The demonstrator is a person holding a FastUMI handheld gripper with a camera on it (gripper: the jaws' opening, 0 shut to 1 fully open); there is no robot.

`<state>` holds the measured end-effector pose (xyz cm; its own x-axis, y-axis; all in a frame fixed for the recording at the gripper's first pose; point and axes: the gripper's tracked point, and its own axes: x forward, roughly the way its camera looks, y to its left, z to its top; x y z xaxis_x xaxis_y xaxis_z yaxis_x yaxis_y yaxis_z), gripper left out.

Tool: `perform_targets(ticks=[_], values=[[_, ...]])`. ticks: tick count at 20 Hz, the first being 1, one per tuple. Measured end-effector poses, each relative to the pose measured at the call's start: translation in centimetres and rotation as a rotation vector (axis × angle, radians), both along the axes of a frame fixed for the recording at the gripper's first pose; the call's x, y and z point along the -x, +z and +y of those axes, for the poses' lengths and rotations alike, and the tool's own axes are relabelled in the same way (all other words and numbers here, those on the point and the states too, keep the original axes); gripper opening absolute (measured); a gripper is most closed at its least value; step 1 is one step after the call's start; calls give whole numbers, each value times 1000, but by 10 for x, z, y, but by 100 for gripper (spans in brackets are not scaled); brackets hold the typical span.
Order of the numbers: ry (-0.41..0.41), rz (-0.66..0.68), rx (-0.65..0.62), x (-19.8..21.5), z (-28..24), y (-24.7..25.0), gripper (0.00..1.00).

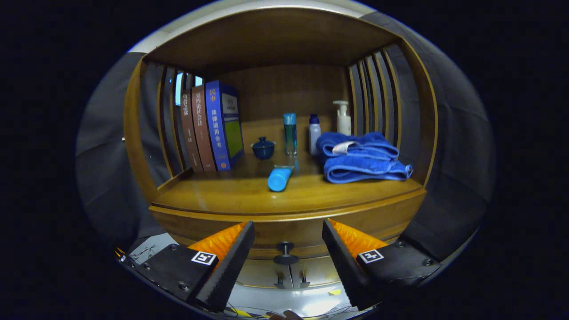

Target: Pull open the drawer, take out the items inside it, and place them on the countertop above the cabinet.

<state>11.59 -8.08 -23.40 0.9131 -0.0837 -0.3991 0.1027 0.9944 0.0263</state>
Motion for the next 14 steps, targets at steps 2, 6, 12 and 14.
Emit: perform_targets(ticks=[2, 6, 12, 14], values=[[4, -46, 14, 4, 2, 28, 100], [24, -174, 49, 51, 25, 103, 100], [17, -247, 76, 96, 27, 172, 100], [27, -268, 81, 109, 32, 188, 99]])
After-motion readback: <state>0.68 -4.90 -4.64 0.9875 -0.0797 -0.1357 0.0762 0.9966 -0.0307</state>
